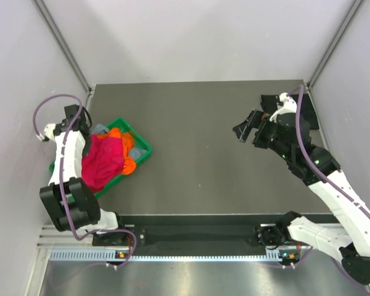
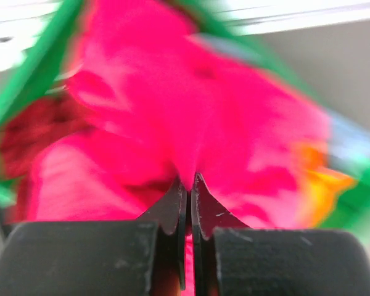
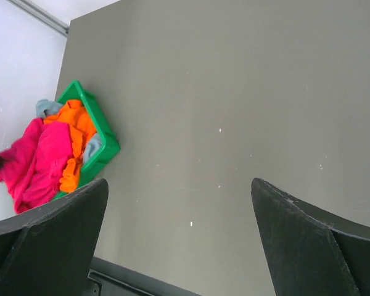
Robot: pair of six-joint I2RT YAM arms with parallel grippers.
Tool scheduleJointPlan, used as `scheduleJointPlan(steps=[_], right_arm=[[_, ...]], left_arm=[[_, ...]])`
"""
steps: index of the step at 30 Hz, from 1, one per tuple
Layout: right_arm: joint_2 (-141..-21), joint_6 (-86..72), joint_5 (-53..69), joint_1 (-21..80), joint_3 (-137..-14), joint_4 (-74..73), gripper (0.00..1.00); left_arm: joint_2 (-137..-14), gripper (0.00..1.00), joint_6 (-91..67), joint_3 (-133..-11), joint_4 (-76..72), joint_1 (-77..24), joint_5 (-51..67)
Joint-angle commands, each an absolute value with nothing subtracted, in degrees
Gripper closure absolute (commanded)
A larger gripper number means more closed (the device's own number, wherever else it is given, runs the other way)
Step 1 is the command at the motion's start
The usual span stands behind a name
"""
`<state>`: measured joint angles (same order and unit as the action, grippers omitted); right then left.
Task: Fold and stack the t-shirts
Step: Grab the tshirt from the pile, then move the tshirt to the center of the board
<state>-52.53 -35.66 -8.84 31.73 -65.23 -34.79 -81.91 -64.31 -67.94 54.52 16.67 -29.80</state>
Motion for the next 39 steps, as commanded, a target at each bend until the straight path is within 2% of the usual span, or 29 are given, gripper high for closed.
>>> scheduleJointPlan(steps=[1, 4, 6, 8, 11, 17, 20, 24, 25, 26, 28, 29, 30, 33, 37, 39], right_arm=[[-52.91, -36.12, -7.74, 31.90, -66.97, -32.78, 0.00], [-53.26, -35.77, -8.09, 31.99, -67.59, -33.84, 0.00], [-53.52, -35.77, -8.17, 31.90, -68.11, -33.84, 0.00], [-53.53, -36.03, -8.17, 31.99, -68.29, -33.75, 0.00], [-53.88, -36.39, -8.61, 31.90, -68.91, -33.66, 0.00], [-54.23, -37.35, -8.70, 31.99, -68.56, -33.66, 0.00], [-53.97, -37.62, -9.05, 31.99, -67.59, -33.66, 0.00], [-53.70, -38.05, -10.89, 31.90, -65.39, -35.15, 0.00], [-53.70, -38.14, -11.59, 31.90, -65.04, -35.94, 0.00], [-53.70, -38.23, -11.95, 31.90, -64.69, -36.21, 0.00], [-53.88, -38.76, -12.30, 31.90, -63.29, -36.56, 0.00], [-53.96, -39.02, -12.30, 31.90, -62.15, -36.74, 0.00], [-54.14, -39.72, -12.30, 31.90, -61.53, -36.74, 0.00], [-55.37, -42.79, -14.49, 31.90, -58.72, -37.18, 0.00], [-59.14, -51.39, -20.72, 31.38, -55.73, -41.20, 0.01], [-60.20, -56.24, -22.06, 29.89, -53.53, -42.45, 0.00]], left_arm=[[-77.18, 1.00, -55.93, -76.19, 43.46, 15.65, -22.54], [-71.21, 1.00, -52.74, -77.35, 33.00, 14.94, -12.25], [-65.24, 1.00, -53.08, -74.02, 13.98, 11.80, 2.83], [-65.48, 1.00, -51.86, -76.44, 9.54, 9.78, 7.42], [-69.24, 1.00, -48.43, -85.39, 7.58, -5.83, 10.17], [-74.87, 1.00, -47.65, -89.21, -0.88, -25.45, 17.31], [-75.24, 1.00, -43.25, -85.10, -0.44, -29.26, 17.40], [-74.09, 1.00, -40.88, -74.46, 2.97, -29.36, 18.02], [-74.00, 0.98, -38.78, -70.53, 6.90, -29.36, 16.36], [-73.92, 0.88, -37.45, -69.01, 10.51, -29.53, 14.00], [-73.39, 0.79, -34.56, -64.19, 17.80, -29.62, 6.46], [-72.87, 0.74, -33.58, -62.59, 19.15, -29.62, 4.85], [-72.25, 0.64, -32.88, -61.19, 20.12, -29.62, 3.44], [-69.09, 0.51, -30.16, -57.22, 21.18, -29.62, 0.53], [-68.29, 0.49, -28.13, -56.25, 20.74, -29.62, 1.92], [-69.43, 0.49, -28.30, -56.08, 19.69, -29.62, 8.07]])
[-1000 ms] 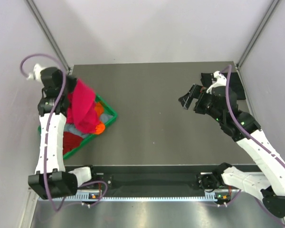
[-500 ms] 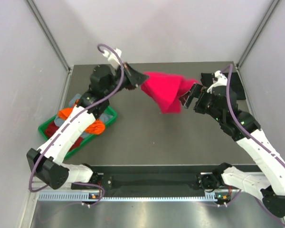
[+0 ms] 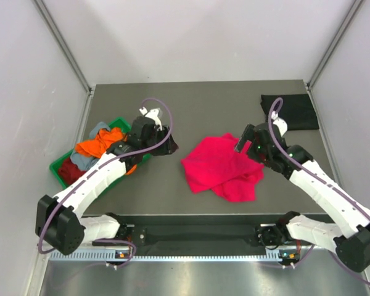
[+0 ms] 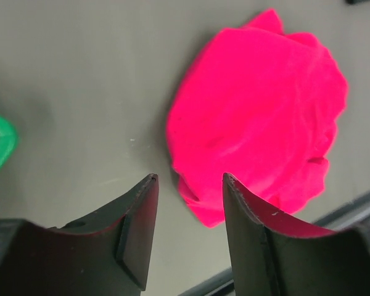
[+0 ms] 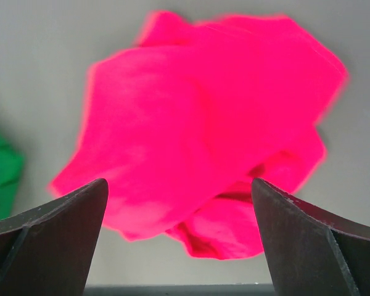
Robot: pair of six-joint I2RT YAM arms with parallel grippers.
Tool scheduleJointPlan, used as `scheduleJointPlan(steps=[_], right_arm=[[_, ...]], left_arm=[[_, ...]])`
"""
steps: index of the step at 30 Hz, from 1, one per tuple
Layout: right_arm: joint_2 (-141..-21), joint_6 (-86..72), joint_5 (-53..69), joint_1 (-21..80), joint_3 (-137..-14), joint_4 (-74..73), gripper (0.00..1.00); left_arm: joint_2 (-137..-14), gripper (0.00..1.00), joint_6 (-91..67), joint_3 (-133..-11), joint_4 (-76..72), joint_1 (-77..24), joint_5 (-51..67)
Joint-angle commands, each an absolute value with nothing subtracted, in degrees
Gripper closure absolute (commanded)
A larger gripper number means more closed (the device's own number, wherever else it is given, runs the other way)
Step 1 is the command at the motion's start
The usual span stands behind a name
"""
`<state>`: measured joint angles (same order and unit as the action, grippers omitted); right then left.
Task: Fold and stack the t-shirts
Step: Move the tshirt to the center of the board, then flatten the tshirt out
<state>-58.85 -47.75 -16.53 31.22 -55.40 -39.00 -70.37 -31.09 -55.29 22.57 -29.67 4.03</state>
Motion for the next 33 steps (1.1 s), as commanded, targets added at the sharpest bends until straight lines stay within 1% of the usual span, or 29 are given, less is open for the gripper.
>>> scheduleJointPlan(steps=[1, 2, 4, 5, 6, 8, 9, 11, 15, 20, 23, 24, 26, 27, 28, 29, 30, 31, 32, 33], right_arm=[[-60.81, -57.47, -22.32, 28.93, -52.57, -42.89, 0.00], [-60.91, -59.57, -22.06, 26.39, -50.21, -42.89, 0.00], [-60.82, -60.73, -18.66, 22.61, -47.39, -40.89, 0.02], [-60.65, -60.73, -16.81, 18.06, -44.15, -39.30, 0.06], [-60.38, -60.21, -14.87, 15.93, -42.56, -37.46, 0.18], [-59.68, -58.63, -10.47, 11.02, -38.08, -29.91, 0.21], [-59.68, -58.28, -9.33, 9.94, -37.19, -28.14, 0.26], [-61.08, -57.05, -7.74, 8.36, -36.30, -24.18, 0.30], [-66.26, -55.73, -7.91, 6.95, -37.88, -22.24, 0.31], [-74.08, -53.79, -1.59, 5.27, -38.32, -15.74, 0.30], [-76.99, -53.70, -1.40, 5.27, -38.41, -14.15, 0.34], [-77.51, -53.61, -1.75, 5.27, -38.41, -13.80, 0.37], [-78.31, -53.26, -2.63, 5.19, -38.32, -13.18, 0.41], [-78.31, -52.91, -2.72, 5.19, -38.41, -13.10, 0.46], [-78.40, -52.30, -2.46, 5.19, -38.50, -12.92, 0.48], [-78.31, -51.08, -2.46, 5.19, -39.19, -13.01, 0.51], [-78.05, -50.46, -2.63, 5.19, -39.63, -13.44, 0.59], [-77.35, -50.01, -3.42, 5.19, -40.25, -14.84, 0.64], [-77.00, -48.97, -4.04, 5.19, -41.99, -15.81, 0.68], [-76.30, -48.35, -4.48, 5.19, -42.97, -16.78, 0.75]], left_arm=[[-70.65, 0.50, -28.65, -55.29, 19.08, -29.79, 10.17], [-71.10, 0.50, -28.91, -54.50, 18.20, -29.88, 13.15], [-71.98, 0.50, -30.32, -51.34, 15.65, -30.58, 14.59], [-71.98, 0.50, -30.76, -50.02, 14.86, -30.76, 15.20], [-72.16, 0.50, -31.81, -47.83, 13.20, -30.94, 16.34], [-72.60, 0.49, -32.52, -45.97, 11.96, -31.20, 17.31], [-72.86, 0.49, -33.13, -44.57, 11.34, -31.29, 17.84], [-73.56, 0.49, -33.75, -43.07, 9.15, -31.46, 18.98], [-74.70, 0.49, -36.73, -38.07, 1.34, -31.73, 22.67], [-80.41, 0.48, -37.70, -37.79, -4.37, -31.90, 26.53], [-82.52, 0.49, -38.67, -37.00, -7.11, -32.25, 28.03], [-83.83, 0.49, -38.58, -37.26, -7.73, -32.34, 28.12], [-85.25, 0.50, -38.41, -37.62, -8.08, -32.34, 28.12], [-86.82, 0.52, -38.23, -38.14, -8.35, -32.43, 28.56], [-87.36, 0.56, -38.15, -38.49, -8.44, -32.34, 28.83], [-87.97, 0.68, -38.14, -38.76, -8.52, -32.43, 29.09], [-88.41, 0.77, -38.32, -39.46, -8.70, -32.43, 29.00], [-88.50, 0.84, -38.23, -40.07, -7.92, -32.43, 28.83], [-88.51, 0.99, -37.88, -41.12, -6.61, -32.43, 28.31], [-88.51, 1.00, -36.58, -44.27, -4.68, -32.43, 27.60]])
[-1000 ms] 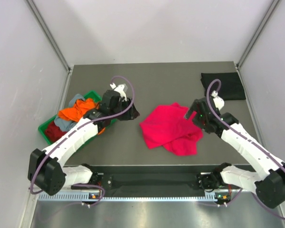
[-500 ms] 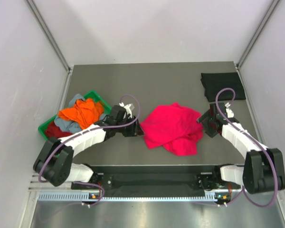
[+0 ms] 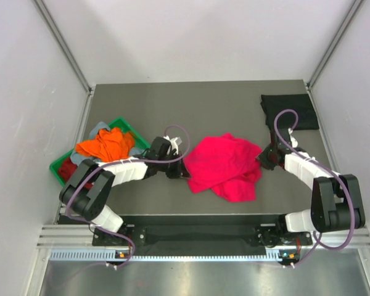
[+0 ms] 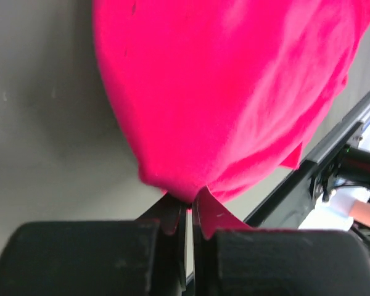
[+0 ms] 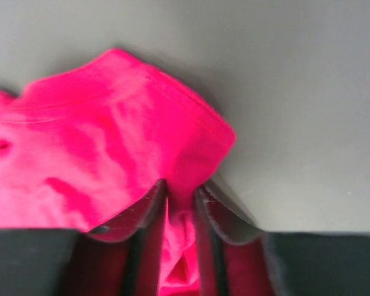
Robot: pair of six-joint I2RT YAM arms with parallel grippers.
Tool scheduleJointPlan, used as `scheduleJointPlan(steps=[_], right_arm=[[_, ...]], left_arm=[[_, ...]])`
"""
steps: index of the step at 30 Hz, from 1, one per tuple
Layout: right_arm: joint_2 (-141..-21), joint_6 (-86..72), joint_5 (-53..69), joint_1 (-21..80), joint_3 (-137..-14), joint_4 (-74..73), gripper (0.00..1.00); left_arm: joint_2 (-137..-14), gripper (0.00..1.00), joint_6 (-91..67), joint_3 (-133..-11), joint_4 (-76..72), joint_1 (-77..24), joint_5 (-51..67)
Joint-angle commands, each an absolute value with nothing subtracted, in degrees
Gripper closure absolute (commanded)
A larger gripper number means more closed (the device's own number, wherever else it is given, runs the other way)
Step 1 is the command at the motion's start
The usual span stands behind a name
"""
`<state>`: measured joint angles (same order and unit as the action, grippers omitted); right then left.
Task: Fold and stack the t-shirts
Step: Flatten the tshirt out
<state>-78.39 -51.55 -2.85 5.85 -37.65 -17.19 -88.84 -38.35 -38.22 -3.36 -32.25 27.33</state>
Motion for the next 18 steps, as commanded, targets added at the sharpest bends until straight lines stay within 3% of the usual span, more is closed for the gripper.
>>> scheduleJointPlan(steps=[1, 5, 12, 18], right_arm=[[-74.81, -47.82, -4.83, 5.19, -44.11, -18.27, 0.77], [-69.45, -45.01, -5.01, 5.27, -52.44, -21.43, 1.00], [-63.82, -43.51, -6.24, 5.27, -67.58, -27.07, 1.00], [-56.35, -45.09, -3.34, 5.36, -69.88, -29.70, 1.00]], left_arm=[[-88.59, 1.00, -35.69, -46.30, -0.13, -32.43, 25.51], [-87.81, 1.00, -28.59, -62.08, 15.50, -32.34, 17.77], [-86.84, 1.00, -23.73, -85.74, 33.64, -32.17, 8.88], [-81.14, 1.00, -24.69, -91.58, 36.03, -32.26, 10.80]])
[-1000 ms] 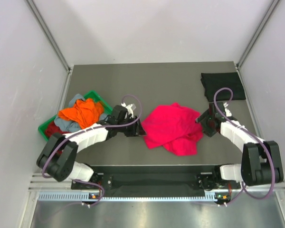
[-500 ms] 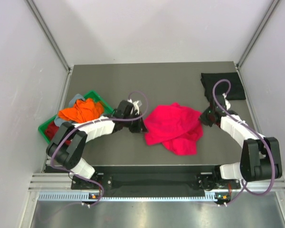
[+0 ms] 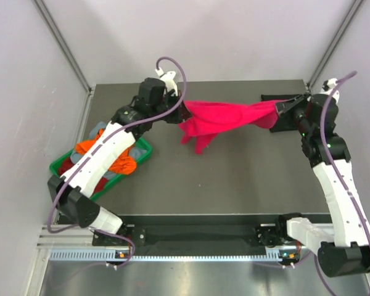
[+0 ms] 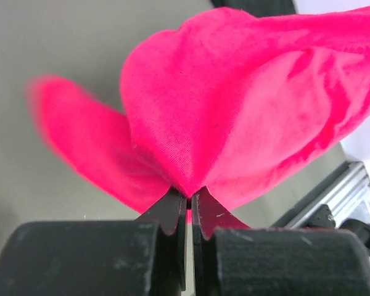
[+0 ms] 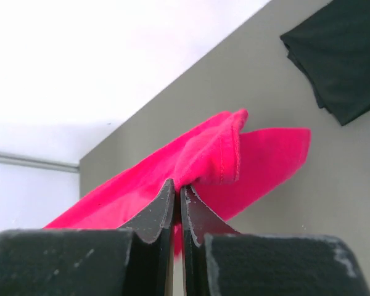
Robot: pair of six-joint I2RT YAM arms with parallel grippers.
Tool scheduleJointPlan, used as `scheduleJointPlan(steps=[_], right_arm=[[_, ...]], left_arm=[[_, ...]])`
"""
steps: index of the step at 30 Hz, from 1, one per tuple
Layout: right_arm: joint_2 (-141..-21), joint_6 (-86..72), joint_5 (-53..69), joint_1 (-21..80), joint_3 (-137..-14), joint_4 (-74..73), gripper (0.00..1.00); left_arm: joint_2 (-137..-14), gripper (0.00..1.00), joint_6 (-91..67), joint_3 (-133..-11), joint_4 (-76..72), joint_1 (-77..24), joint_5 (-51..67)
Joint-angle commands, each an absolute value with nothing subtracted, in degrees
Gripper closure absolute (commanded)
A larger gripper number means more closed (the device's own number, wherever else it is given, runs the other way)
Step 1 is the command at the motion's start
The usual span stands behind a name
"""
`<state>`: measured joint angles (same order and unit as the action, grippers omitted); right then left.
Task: Fold and stack the t-shirts
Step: Flatten the tshirt out
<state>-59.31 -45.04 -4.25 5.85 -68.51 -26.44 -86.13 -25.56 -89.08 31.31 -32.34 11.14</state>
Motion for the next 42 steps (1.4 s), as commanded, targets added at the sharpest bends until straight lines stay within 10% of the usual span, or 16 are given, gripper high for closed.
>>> scheduleJointPlan(steps=[1, 16, 33, 39, 42], right_arm=[[-54.34, -45.26, -2.82, 5.27, -69.35, -30.58, 1.00], [-41.57, -47.90, -4.83, 5.27, -61.09, -37.27, 1.00], [-61.31, -42.89, -5.19, 5.27, -52.47, -27.79, 0.98], [-76.96, -41.40, -2.03, 5.89, -61.07, -24.26, 0.92], [-83.03, -37.80, 1.67, 6.76, -68.71, -29.84, 0.79]], left_arm=[[-80.43, 1.00, -24.70, -91.58, 36.82, -32.26, 11.25], [-70.40, 1.00, -22.33, -84.56, 41.67, -32.34, 11.33], [-103.43, 1.00, -17.32, -84.36, 35.24, -30.33, 14.69], [-108.82, 0.81, -19.24, -97.91, 41.23, -25.23, 12.76], [-103.20, 0.42, -20.66, -94.93, 37.99, -23.30, 8.97]])
